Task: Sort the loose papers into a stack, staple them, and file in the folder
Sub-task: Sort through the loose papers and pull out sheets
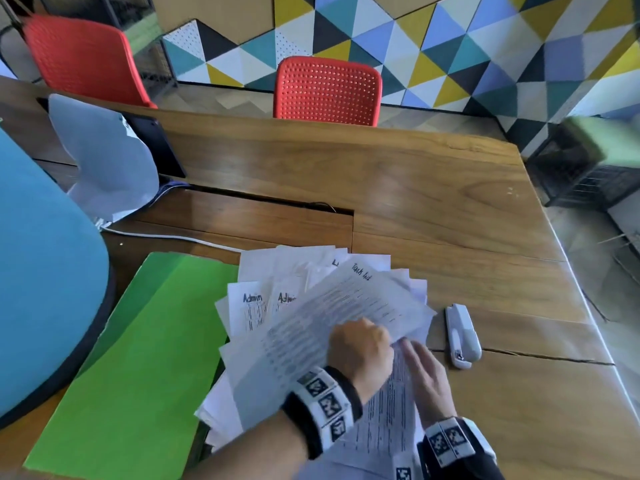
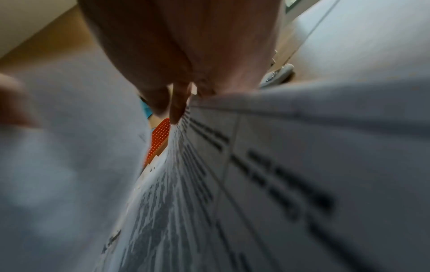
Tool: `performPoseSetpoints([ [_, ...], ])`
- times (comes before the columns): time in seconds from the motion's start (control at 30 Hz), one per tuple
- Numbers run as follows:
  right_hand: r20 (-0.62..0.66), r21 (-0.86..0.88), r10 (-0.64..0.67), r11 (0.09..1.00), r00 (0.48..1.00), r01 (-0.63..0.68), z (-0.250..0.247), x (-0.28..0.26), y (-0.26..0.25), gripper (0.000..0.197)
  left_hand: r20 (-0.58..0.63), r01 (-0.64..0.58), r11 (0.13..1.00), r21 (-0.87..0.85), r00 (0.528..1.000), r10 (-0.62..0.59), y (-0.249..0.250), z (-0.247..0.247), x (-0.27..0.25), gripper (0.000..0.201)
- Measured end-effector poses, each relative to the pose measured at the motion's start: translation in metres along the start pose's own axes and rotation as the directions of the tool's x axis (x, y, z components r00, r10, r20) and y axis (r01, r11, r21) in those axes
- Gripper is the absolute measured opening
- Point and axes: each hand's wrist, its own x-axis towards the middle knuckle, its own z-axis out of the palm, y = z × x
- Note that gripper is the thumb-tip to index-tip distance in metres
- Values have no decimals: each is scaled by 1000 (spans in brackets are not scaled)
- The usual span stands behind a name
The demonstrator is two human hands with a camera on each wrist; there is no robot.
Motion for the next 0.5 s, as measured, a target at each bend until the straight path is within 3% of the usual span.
performPoseSetpoints([
  [0.07,13,104,170,980,985,-170,0,5,5,55,77,19,998,-57,997,-15,8,25,4,29],
  [0.1,23,137,222,965,975,-223,0,5,2,59,94,35,994,-99,995,-26,10,34,5,25],
  [0.17,27,203,274,940,961,-273,0,5,0,49,137,-30,976,-215,989,61,13,47,5,11],
  [0.23,17,209,265,942,964,-263,0,9,1,42,184,-46,911,-410,974,132,5,49,3,15],
  [0.3,-25,182,200,964,980,-192,-3,14,3,27,126,38,842,-538,991,37,-20,48,0,15],
  [0.33,-41,181,173,970,984,-163,-4,15,0,16,50,102,832,-545,995,-89,-40,47,-1,16],
  [0.37,-42,198,155,970,987,-144,-6,18,1,12,-36,197,827,-526,967,-253,-65,47,-3,19],
  [0.43,7,243,144,960,990,-142,-14,21,1,10,-125,454,730,-511,801,-586,-116,42,-8,24],
  [0.47,30,240,139,960,990,-142,-17,20,-1,15,-114,551,651,-523,712,-693,-136,36,-11,21],
  [0.5,43,232,147,961,988,-153,-18,19,-1,19,-71,595,598,-538,674,-735,-152,31,-14,10],
])
